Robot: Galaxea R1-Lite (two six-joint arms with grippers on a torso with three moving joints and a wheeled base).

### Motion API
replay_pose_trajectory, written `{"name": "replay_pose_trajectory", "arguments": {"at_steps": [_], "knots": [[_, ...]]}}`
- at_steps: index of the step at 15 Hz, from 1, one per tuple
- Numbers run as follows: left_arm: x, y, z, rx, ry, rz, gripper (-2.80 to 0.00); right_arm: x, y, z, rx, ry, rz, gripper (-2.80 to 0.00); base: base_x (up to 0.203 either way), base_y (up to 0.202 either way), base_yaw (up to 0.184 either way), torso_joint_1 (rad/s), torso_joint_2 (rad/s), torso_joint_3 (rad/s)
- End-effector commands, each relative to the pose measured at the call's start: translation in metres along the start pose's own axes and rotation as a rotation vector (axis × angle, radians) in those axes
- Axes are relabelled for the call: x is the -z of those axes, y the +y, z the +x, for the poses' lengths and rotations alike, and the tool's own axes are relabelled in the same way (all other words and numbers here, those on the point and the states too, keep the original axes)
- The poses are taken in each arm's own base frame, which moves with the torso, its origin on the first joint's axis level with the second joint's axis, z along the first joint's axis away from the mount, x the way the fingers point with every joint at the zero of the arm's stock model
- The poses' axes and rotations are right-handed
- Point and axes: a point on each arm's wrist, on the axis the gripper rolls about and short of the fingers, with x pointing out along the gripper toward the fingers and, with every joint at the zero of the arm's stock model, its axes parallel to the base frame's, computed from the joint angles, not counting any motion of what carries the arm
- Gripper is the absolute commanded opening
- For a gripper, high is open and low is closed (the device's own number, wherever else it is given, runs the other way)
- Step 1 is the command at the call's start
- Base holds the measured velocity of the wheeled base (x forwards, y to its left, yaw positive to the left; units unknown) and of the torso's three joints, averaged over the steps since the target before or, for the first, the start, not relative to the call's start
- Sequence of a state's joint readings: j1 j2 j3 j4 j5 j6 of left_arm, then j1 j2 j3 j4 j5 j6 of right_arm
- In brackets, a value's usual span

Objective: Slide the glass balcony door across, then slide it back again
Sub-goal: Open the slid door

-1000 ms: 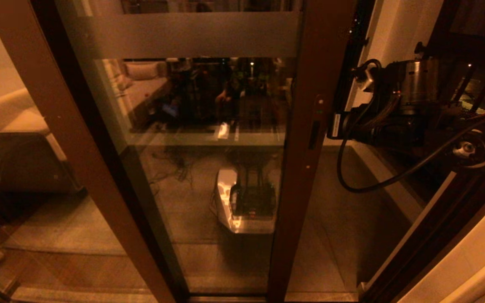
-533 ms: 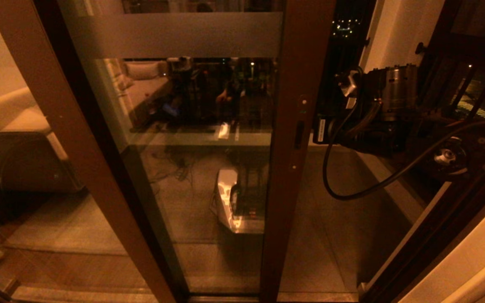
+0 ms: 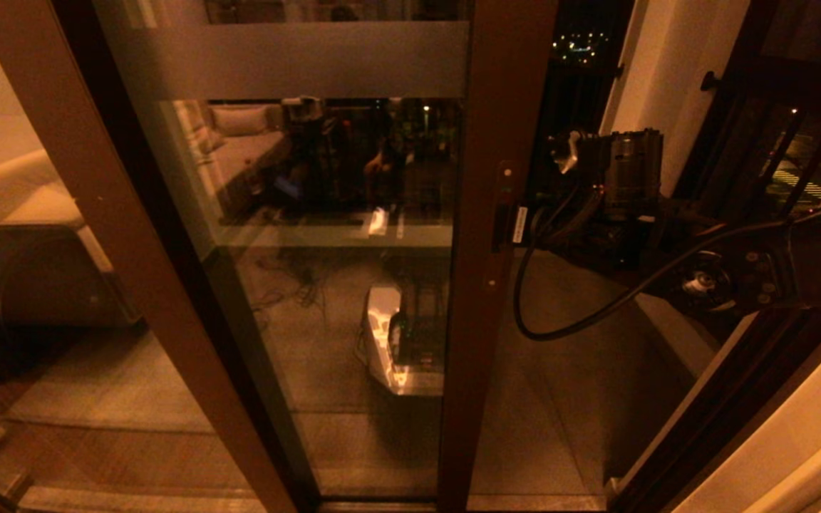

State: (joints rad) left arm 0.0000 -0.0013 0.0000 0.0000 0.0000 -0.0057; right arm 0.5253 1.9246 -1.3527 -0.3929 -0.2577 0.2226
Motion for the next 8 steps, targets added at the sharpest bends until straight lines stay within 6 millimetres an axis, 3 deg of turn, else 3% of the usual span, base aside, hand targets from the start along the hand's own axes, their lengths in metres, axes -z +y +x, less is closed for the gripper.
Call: {"name": "replay_pose_trajectory", "arguments": {"at_steps": [1,8], "knots": [[0.0004,0.0000,0.0002,0.000,0.003,0.000,-2.80,0.0059,0.0042,0.0065,-0.015,0.009,-0.002,-2.80,0.000,0.000,0.000,0.000,0.00,0.000],[0.0004,0.0000,0.0002,0.000,0.003,0.000,-2.80,0.0085,0.0117,0.0052,-0.035,0.015,-0.006,-2.80,0.000,0.000,0.000,0.000,0.00,0.000]]}}
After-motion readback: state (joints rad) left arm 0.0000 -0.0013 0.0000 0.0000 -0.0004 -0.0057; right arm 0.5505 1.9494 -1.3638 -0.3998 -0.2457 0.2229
